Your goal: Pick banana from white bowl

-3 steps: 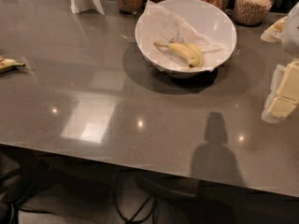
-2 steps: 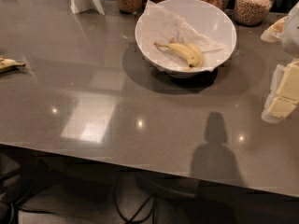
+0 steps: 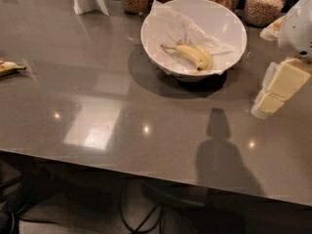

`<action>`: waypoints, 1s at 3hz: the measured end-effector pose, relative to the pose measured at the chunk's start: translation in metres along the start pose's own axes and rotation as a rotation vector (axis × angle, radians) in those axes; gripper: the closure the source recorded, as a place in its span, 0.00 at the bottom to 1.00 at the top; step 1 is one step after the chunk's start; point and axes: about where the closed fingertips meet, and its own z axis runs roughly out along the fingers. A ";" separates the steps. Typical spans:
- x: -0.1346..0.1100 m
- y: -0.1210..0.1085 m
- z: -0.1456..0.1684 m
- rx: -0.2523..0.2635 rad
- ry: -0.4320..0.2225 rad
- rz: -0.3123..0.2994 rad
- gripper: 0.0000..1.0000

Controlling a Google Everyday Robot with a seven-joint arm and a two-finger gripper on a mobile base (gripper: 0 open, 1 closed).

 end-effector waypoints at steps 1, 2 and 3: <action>-0.028 -0.032 0.022 0.060 -0.102 0.024 0.00; -0.058 -0.067 0.042 0.129 -0.171 0.053 0.00; -0.097 -0.105 0.059 0.201 -0.219 0.140 0.00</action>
Offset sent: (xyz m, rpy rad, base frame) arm 0.1431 0.0647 0.0014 0.2161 -0.2563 -0.0881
